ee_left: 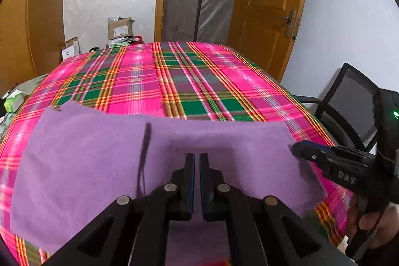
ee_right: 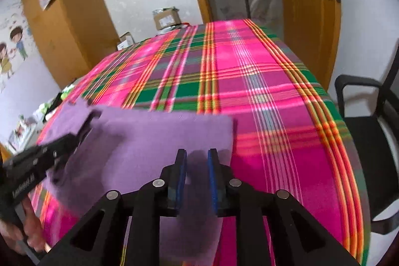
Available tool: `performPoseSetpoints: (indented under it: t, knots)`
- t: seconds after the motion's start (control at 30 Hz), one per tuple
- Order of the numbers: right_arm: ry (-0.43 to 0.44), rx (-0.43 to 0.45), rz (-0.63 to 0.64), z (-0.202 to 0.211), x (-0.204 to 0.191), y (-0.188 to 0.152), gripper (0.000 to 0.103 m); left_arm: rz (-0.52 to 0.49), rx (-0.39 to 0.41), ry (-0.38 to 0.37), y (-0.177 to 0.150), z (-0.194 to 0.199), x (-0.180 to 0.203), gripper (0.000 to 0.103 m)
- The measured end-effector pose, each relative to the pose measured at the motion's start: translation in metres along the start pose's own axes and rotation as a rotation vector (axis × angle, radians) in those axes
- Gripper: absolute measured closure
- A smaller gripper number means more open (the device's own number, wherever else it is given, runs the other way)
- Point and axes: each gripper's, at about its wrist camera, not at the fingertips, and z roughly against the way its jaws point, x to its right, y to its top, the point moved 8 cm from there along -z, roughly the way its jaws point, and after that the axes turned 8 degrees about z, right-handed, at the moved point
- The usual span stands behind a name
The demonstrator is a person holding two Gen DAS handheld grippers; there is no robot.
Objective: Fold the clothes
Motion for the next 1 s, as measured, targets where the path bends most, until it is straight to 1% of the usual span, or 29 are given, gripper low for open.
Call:
performPoseSetpoints:
  t: [0.1,0.13,0.2,0.3,0.37,0.47,0.53,0.63,0.9,1.0]
  knots:
    - [-0.011,0.006,0.051,0.013,-0.015,-0.017,0.085,-0.018,-0.028,-0.003,-0.019,-0.001,0.001,0.100]
    - [-0.014,0.002,0.058,0.013,-0.016,-0.020,0.085,-0.013,-0.051,-0.007,-0.026,-0.005,0.001,0.100]
    - [-0.021,-0.016,0.072,0.010,-0.018,-0.027,0.085,-0.003,-0.067,-0.006,-0.033,-0.011,-0.002,0.100]
    - [-0.025,-0.022,0.095,0.005,-0.017,-0.029,0.082,0.006,-0.054,-0.018,-0.033,-0.009,-0.003,0.100]
    - [-0.038,-0.027,0.138,0.001,-0.021,-0.027,0.080,0.021,-0.056,-0.034,-0.034,-0.010,-0.005,0.100]
    - [-0.051,-0.022,0.128,0.001,-0.022,-0.028,0.079,0.031,-0.059,-0.046,-0.034,-0.011,-0.006,0.100]
    - [-0.054,-0.004,0.109,0.002,-0.021,-0.030,0.079,0.026,-0.058,-0.039,-0.035,-0.012,-0.004,0.100]
    - [-0.064,0.028,0.113,0.003,-0.022,-0.031,0.079,0.016,-0.054,-0.028,-0.036,-0.011,-0.003,0.100]
    - [-0.073,0.040,0.124,0.003,-0.024,-0.032,0.079,0.053,-0.057,-0.058,-0.035,-0.012,-0.007,0.100]
    - [-0.067,0.044,0.117,0.003,-0.023,-0.033,0.079,0.044,-0.054,-0.049,-0.036,-0.011,-0.006,0.100]
